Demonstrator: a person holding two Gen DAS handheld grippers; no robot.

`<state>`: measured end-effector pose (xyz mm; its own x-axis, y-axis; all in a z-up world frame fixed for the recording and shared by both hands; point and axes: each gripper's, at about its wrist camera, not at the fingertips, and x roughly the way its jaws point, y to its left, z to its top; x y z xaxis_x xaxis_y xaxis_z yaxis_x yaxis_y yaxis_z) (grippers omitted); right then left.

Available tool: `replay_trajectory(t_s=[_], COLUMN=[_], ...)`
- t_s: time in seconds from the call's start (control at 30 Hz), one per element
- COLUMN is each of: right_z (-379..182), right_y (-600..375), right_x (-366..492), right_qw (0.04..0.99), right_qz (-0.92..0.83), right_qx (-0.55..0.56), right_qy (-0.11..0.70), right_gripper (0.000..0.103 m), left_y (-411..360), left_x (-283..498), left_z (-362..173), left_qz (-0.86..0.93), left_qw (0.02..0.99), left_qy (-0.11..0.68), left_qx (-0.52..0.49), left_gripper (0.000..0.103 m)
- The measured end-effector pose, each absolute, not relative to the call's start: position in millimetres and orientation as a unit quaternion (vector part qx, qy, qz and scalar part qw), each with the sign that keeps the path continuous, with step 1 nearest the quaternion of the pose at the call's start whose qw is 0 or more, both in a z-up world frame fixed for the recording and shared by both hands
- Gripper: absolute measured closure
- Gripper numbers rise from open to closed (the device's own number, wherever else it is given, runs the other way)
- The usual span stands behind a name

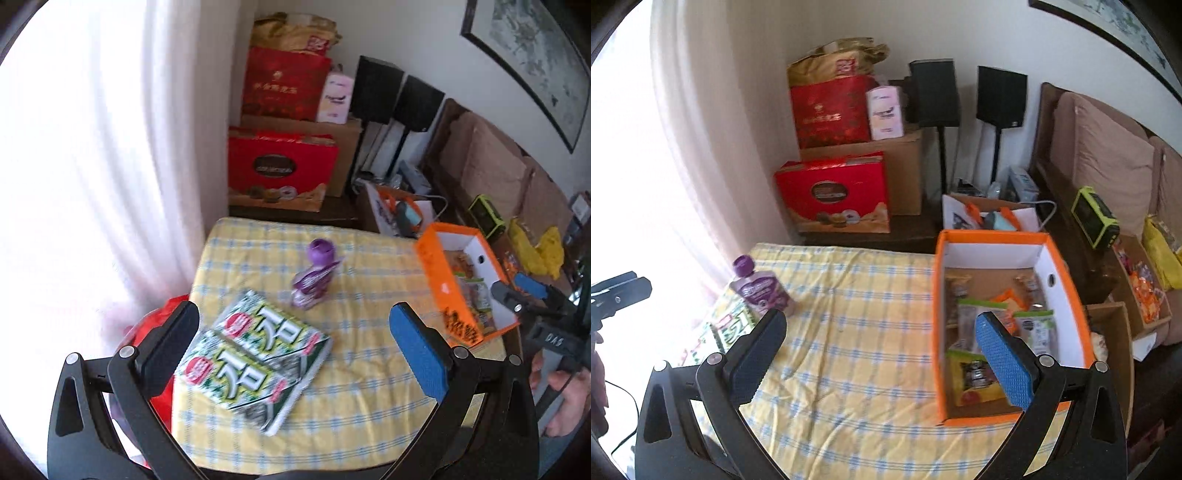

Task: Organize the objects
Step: 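Move both open grippers toward the green seaweed packs on the table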

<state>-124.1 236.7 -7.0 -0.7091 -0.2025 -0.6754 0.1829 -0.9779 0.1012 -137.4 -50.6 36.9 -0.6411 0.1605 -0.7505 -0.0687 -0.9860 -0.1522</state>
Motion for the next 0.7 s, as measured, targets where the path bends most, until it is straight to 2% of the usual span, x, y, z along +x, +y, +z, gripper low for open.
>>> replay_trajectory(t_s=[0.57,0.7], right_z=[-56.8,-72.4], right_y=[165.7,150.4], right_x=[-124.8,-129.4], right_qw=[0.176,0.189], right_qz=[-0.899,-0.89], right_qx=[0.4,0.415], right_qy=[0.006,0.008], right_gripper=[0.0,0.004], left_y=[-128.0,-137.0], left_x=[-108.5,-107.0], left_z=[-56.3,-72.0], left_qz=[0.868,0.86], left_qw=[0.015,0.01], left_qy=[-0.137,-0.153], left_qx=[-0.476,-0.486], left_gripper=[0.0,0.001])
